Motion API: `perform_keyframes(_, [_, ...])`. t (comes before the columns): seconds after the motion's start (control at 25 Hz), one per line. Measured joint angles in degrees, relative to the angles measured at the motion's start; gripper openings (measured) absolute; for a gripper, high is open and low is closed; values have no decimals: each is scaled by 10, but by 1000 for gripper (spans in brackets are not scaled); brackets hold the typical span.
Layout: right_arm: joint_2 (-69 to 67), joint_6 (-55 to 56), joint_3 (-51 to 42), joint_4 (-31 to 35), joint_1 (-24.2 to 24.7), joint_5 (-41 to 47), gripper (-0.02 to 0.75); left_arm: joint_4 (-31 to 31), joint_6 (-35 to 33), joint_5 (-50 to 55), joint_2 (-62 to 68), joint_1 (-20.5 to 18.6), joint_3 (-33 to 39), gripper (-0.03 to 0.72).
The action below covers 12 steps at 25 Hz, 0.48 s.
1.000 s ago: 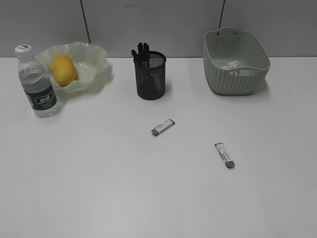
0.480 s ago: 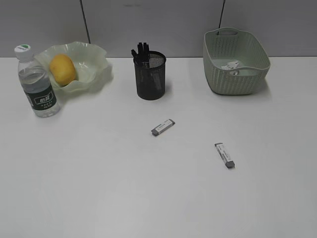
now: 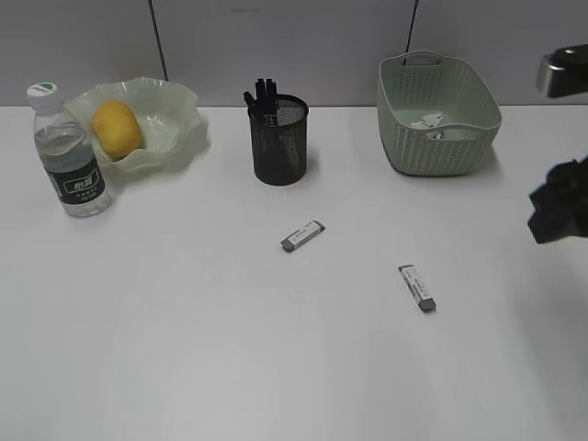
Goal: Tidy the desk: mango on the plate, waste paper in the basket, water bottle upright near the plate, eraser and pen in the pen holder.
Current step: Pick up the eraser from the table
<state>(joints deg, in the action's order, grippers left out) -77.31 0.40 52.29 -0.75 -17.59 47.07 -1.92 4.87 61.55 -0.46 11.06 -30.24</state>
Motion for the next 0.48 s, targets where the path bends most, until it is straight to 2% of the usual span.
perform_keyframes(0.24, [-152,1,112,7,-32,8,408,0,0,-1,0,0,0,445])
perform_keyframes(0.48, [-259,38,172,7,-68,32,405,0,0,-1,0,0,0,445])
